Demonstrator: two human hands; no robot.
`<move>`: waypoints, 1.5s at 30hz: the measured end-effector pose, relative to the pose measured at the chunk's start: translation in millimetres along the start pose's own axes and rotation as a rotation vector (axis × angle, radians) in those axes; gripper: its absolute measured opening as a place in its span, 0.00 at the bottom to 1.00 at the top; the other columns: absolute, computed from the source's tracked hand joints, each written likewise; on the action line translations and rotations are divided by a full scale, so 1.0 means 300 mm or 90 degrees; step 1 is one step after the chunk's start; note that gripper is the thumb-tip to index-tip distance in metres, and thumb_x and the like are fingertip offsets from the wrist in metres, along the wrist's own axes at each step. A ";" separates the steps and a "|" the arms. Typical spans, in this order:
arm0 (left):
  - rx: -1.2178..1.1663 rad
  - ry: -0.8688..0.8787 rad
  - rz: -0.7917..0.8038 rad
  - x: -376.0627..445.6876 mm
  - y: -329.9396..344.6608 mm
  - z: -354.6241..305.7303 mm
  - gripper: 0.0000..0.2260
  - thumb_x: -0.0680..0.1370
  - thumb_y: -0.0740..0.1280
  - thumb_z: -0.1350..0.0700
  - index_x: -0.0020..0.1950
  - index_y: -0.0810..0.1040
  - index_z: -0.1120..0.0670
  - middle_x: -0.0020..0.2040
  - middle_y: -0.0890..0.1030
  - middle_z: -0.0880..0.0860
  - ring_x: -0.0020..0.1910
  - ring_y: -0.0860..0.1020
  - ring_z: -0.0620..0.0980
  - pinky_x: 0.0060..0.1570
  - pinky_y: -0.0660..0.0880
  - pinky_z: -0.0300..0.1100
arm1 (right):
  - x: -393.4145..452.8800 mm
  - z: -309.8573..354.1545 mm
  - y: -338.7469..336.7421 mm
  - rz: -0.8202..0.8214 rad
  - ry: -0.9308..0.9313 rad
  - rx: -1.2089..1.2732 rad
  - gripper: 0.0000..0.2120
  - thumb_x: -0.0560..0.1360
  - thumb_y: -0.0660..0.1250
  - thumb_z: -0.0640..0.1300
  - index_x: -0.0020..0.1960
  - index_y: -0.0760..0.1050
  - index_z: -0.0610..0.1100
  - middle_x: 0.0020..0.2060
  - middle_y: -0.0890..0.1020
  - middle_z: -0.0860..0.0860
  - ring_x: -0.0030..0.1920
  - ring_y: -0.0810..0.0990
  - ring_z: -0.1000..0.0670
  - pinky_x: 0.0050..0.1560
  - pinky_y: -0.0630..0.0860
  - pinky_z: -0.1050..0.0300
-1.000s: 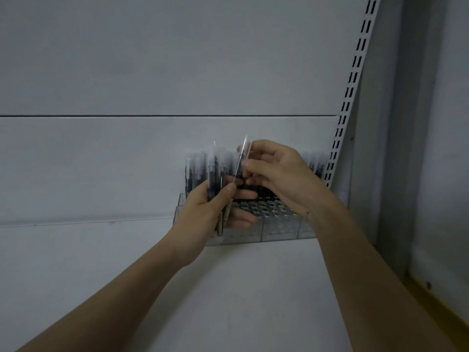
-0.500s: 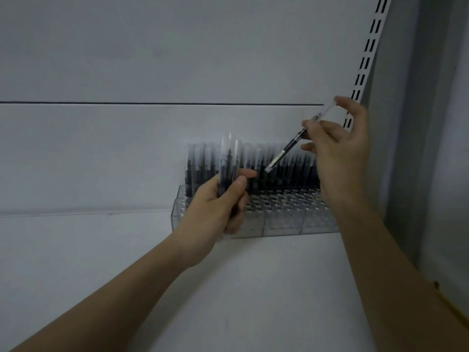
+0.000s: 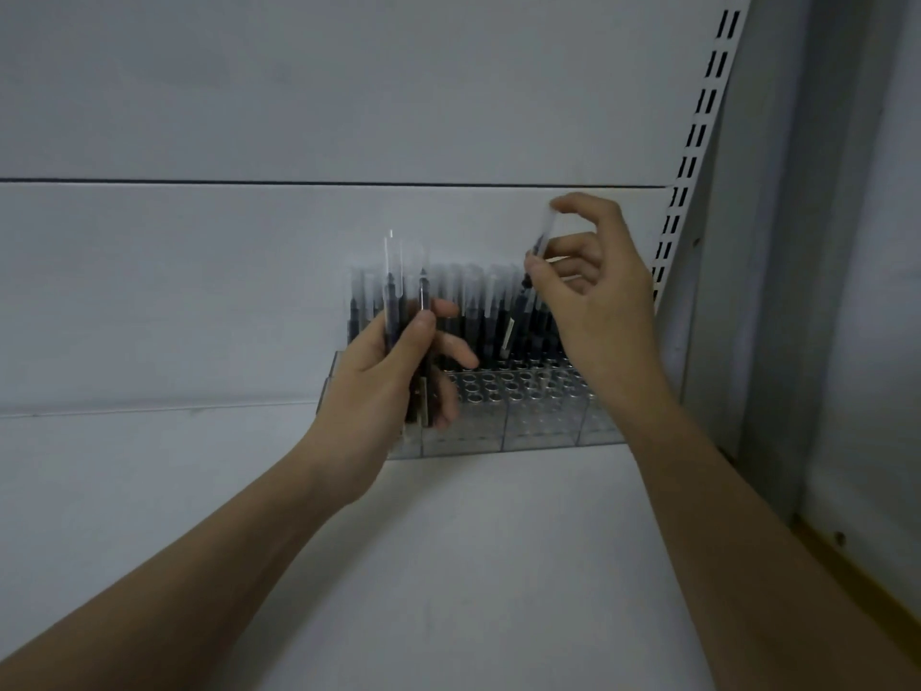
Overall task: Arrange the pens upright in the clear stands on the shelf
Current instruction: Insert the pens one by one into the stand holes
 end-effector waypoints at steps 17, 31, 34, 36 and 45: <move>0.002 -0.004 0.011 0.001 0.010 0.016 0.11 0.84 0.57 0.56 0.61 0.73 0.59 0.44 0.83 0.53 0.26 0.74 0.52 0.24 0.71 0.42 | -0.002 -0.065 0.058 0.179 0.047 -0.171 0.07 0.78 0.69 0.43 0.55 0.77 0.48 0.44 0.79 0.53 0.32 0.74 0.62 0.35 0.70 0.73; 0.021 -0.040 0.035 -0.008 0.027 0.030 0.12 0.84 0.57 0.55 0.64 0.70 0.61 0.49 0.86 0.55 0.26 0.76 0.52 0.24 0.72 0.42 | 0.002 -0.004 0.013 0.032 0.087 0.021 0.06 0.80 0.65 0.41 0.54 0.78 0.49 0.41 0.80 0.52 0.34 0.80 0.50 0.34 0.77 0.56; 0.020 -0.043 0.039 -0.010 0.033 0.028 0.12 0.84 0.57 0.55 0.64 0.70 0.59 0.48 0.86 0.56 0.27 0.76 0.53 0.25 0.73 0.42 | -0.006 0.001 0.045 0.074 0.153 0.130 0.05 0.80 0.65 0.40 0.54 0.79 0.46 0.43 0.82 0.48 0.32 0.79 0.53 0.34 0.78 0.59; 0.015 -0.045 0.042 -0.013 0.037 0.026 0.11 0.84 0.57 0.55 0.63 0.71 0.58 0.47 0.86 0.56 0.27 0.76 0.53 0.24 0.73 0.42 | -0.014 0.005 0.071 0.115 0.173 0.155 0.06 0.80 0.67 0.42 0.56 0.79 0.47 0.44 0.84 0.48 0.34 0.80 0.52 0.36 0.79 0.58; -0.007 -0.041 0.052 -0.012 0.044 0.023 0.17 0.78 0.62 0.52 0.64 0.71 0.58 0.45 0.85 0.56 0.26 0.77 0.53 0.23 0.74 0.42 | -0.041 0.028 0.119 0.167 0.158 0.178 0.13 0.74 0.74 0.40 0.57 0.76 0.46 0.43 0.83 0.52 0.38 0.82 0.56 0.39 0.78 0.61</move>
Point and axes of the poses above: each hand's wrist, its own x-axis towards the middle knuckle, its own y-axis out of the palm, z = x × y, the point moved 8 cm from there along x, towards the middle knuckle
